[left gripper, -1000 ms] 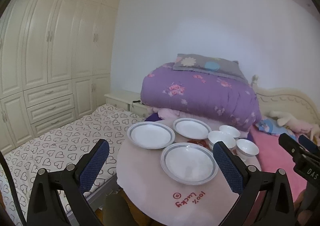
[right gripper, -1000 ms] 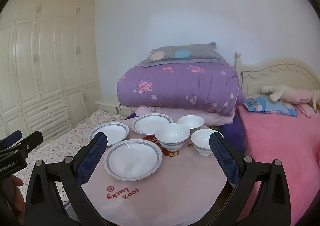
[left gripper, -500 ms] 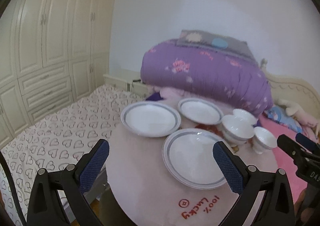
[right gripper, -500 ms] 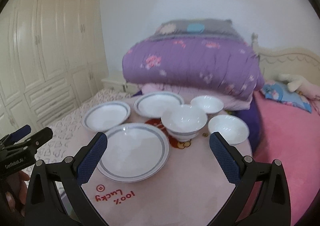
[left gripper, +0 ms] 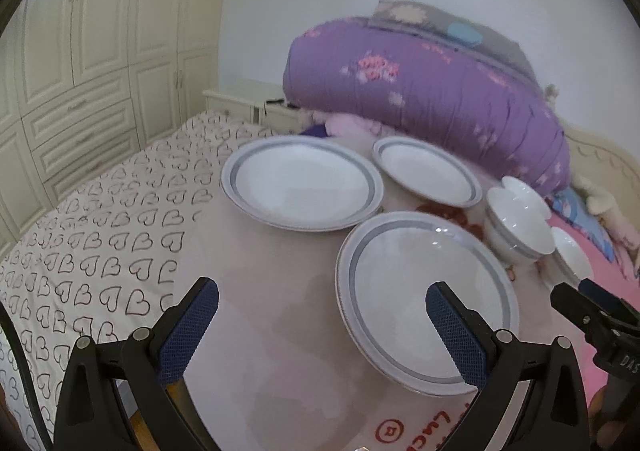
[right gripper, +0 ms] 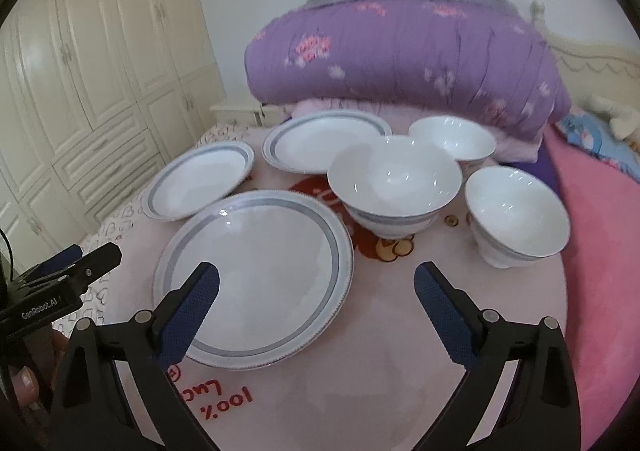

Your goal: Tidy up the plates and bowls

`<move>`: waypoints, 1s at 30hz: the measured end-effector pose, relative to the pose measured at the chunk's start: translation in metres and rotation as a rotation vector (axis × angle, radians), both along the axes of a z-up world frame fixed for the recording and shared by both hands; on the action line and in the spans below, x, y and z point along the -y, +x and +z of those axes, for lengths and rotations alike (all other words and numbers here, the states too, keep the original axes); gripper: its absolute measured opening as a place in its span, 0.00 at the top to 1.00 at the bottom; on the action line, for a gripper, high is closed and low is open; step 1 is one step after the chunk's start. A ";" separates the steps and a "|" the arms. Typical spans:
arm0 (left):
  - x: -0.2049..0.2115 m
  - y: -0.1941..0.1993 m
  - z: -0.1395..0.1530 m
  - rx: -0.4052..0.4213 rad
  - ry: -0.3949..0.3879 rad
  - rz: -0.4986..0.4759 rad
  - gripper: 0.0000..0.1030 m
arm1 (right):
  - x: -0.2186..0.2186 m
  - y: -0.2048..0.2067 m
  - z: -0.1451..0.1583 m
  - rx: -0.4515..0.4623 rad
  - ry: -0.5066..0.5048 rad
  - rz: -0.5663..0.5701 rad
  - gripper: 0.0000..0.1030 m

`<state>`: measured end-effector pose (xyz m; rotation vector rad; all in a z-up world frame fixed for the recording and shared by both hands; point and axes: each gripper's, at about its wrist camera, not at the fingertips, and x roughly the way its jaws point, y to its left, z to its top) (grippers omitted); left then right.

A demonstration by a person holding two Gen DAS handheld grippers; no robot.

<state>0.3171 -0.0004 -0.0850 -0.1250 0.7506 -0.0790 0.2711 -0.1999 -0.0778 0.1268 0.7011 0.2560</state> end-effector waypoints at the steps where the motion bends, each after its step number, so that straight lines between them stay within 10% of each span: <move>1: 0.000 0.010 -0.002 -0.014 0.002 -0.002 0.01 | 0.000 0.005 -0.004 -0.017 0.005 0.002 0.03; 14: -0.002 0.112 -0.026 -0.139 -0.022 -0.038 0.03 | 0.007 0.052 -0.032 -0.162 0.072 0.036 0.14; 30: -0.024 0.198 -0.057 -0.361 -0.169 -0.132 0.53 | 0.003 0.085 -0.055 -0.328 0.145 0.088 0.50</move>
